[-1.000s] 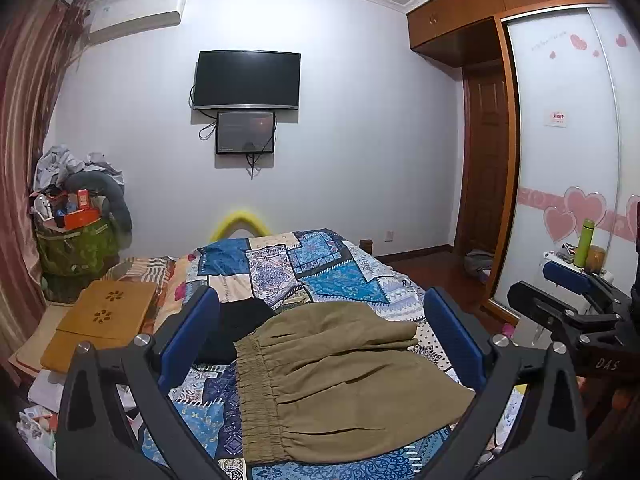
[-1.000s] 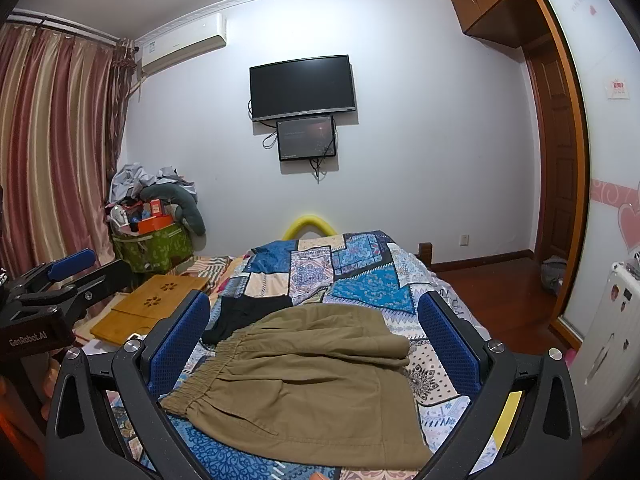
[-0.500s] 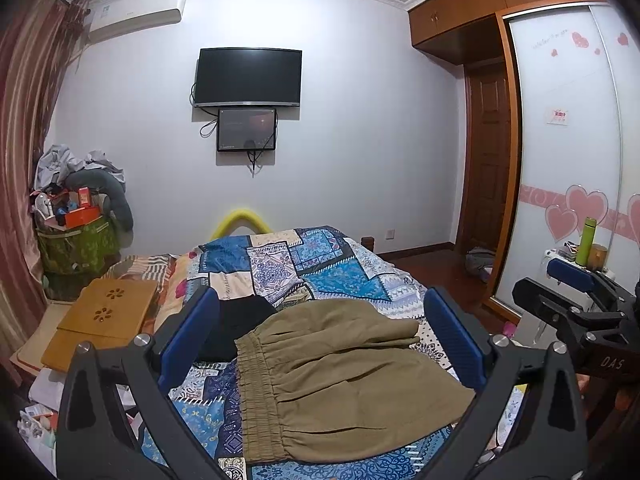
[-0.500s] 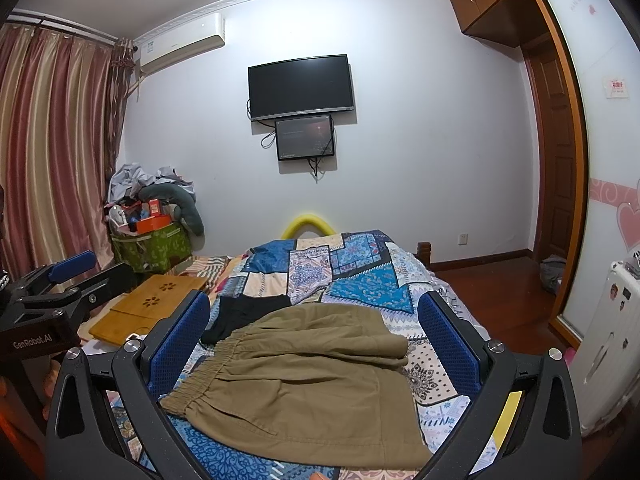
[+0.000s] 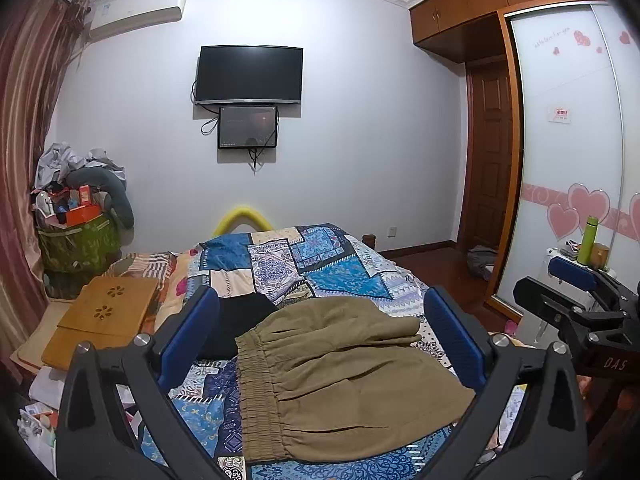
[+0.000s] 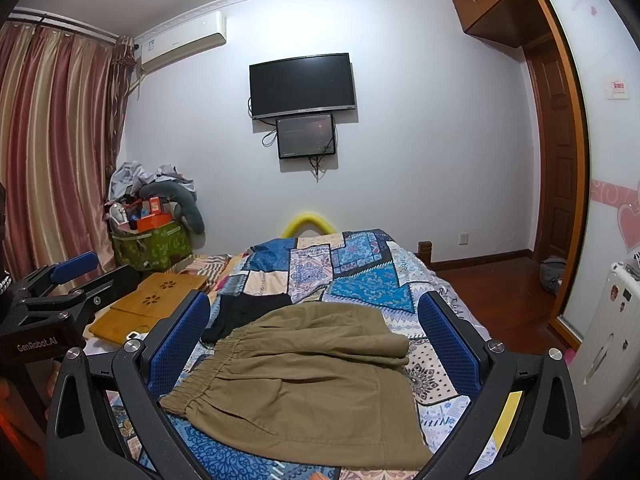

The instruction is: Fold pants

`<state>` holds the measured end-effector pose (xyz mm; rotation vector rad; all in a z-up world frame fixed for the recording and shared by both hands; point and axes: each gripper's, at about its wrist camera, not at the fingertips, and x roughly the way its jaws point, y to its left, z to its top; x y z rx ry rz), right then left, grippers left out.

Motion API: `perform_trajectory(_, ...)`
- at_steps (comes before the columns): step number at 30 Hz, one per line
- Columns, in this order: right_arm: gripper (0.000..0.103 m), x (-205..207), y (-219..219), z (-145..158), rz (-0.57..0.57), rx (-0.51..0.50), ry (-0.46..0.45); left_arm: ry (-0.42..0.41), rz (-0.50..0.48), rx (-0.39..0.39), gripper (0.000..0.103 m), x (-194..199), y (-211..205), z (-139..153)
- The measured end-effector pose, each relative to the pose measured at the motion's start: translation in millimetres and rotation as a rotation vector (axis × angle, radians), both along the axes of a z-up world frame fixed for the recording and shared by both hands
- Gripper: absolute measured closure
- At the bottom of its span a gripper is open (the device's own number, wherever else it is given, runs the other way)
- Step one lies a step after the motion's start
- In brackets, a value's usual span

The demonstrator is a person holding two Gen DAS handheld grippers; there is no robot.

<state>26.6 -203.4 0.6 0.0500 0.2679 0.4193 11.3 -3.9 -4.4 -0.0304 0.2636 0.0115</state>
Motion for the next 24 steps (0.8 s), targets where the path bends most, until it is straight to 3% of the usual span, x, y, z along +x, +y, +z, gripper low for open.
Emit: perform_trajectory(24, 0.000, -1.3, 3.2, -0.9, -0.001, -0.006, -0.003, 0.007, 0.000, -0.024, 0.000, 3.9, 5.6, -1.3)
